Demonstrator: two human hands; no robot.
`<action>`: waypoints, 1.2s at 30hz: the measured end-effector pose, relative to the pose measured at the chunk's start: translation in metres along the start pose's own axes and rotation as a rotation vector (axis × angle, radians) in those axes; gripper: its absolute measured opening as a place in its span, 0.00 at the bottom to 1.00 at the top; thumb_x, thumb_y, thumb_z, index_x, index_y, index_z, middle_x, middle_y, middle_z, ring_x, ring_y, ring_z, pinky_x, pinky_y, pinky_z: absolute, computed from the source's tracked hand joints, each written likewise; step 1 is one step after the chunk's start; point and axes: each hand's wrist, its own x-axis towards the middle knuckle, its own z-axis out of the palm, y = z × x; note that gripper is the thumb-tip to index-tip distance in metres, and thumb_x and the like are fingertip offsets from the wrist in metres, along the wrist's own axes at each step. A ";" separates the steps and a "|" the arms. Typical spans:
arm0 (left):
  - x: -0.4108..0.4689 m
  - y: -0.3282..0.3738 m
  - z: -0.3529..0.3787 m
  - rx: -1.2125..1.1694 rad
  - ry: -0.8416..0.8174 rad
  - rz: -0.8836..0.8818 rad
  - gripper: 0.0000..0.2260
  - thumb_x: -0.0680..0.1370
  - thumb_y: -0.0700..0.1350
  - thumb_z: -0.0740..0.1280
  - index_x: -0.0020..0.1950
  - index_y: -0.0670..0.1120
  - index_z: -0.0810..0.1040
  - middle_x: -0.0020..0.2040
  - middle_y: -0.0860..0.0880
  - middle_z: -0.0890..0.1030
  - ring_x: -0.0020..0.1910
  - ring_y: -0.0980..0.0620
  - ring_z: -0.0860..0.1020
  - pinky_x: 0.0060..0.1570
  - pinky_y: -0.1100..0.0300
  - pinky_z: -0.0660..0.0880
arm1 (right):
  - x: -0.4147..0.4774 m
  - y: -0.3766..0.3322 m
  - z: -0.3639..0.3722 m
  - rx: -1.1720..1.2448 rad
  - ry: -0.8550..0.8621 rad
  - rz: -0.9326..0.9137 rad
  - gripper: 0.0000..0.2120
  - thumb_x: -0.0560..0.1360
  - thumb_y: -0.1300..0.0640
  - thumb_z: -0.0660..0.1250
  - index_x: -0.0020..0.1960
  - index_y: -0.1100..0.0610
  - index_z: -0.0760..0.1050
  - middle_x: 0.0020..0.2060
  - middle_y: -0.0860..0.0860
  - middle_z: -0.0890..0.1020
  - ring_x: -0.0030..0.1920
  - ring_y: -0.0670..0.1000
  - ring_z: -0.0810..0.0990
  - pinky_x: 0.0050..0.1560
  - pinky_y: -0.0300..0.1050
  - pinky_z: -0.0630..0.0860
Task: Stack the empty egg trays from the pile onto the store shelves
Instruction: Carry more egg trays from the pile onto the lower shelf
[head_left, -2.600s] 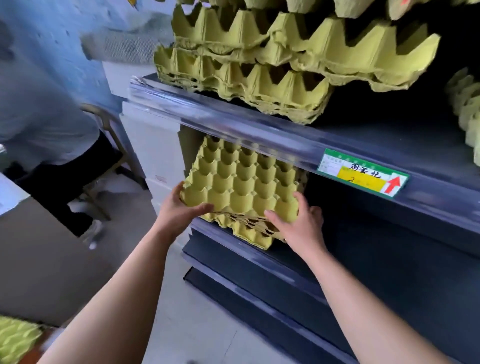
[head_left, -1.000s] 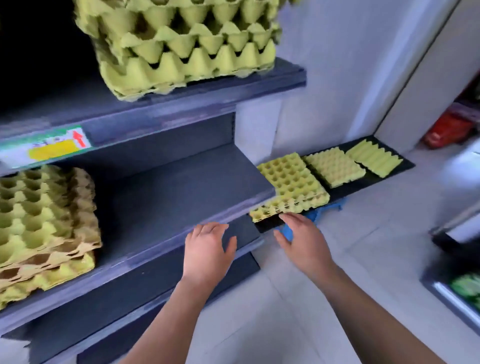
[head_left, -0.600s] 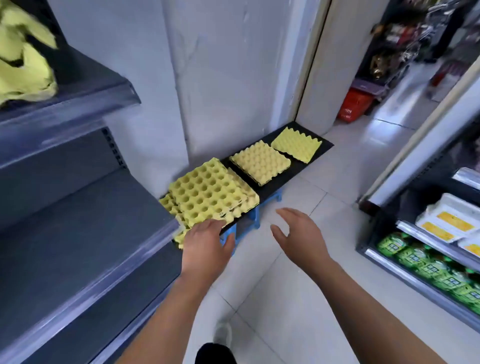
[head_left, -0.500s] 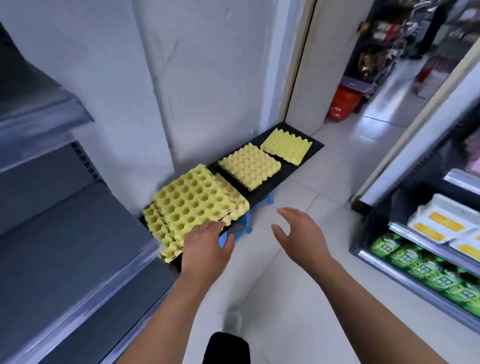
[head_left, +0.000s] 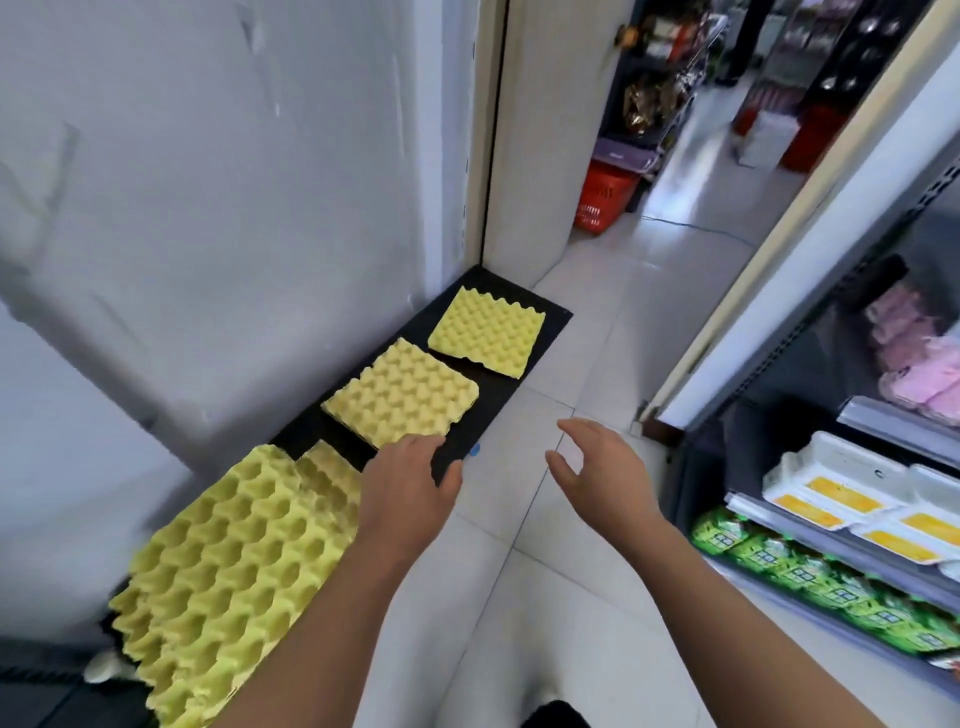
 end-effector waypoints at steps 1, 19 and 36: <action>0.018 0.004 0.009 -0.007 -0.008 -0.006 0.17 0.77 0.50 0.68 0.64 0.44 0.79 0.59 0.46 0.81 0.58 0.45 0.77 0.57 0.52 0.72 | 0.020 0.010 0.000 0.003 -0.002 0.008 0.21 0.77 0.49 0.65 0.68 0.54 0.72 0.65 0.50 0.76 0.65 0.51 0.72 0.64 0.42 0.66; 0.328 0.030 0.163 -0.047 -0.079 -0.357 0.20 0.78 0.52 0.66 0.69 0.49 0.74 0.66 0.50 0.76 0.64 0.49 0.73 0.59 0.55 0.70 | 0.366 0.137 0.068 0.103 -0.248 -0.041 0.20 0.77 0.49 0.64 0.68 0.54 0.72 0.63 0.51 0.76 0.64 0.52 0.73 0.58 0.38 0.65; 0.554 -0.138 0.318 -0.022 -0.437 -0.441 0.40 0.72 0.58 0.73 0.77 0.47 0.60 0.74 0.44 0.63 0.72 0.45 0.64 0.68 0.50 0.65 | 0.533 0.179 0.298 0.245 -0.517 0.374 0.36 0.75 0.45 0.66 0.77 0.51 0.53 0.74 0.59 0.59 0.74 0.56 0.58 0.68 0.52 0.65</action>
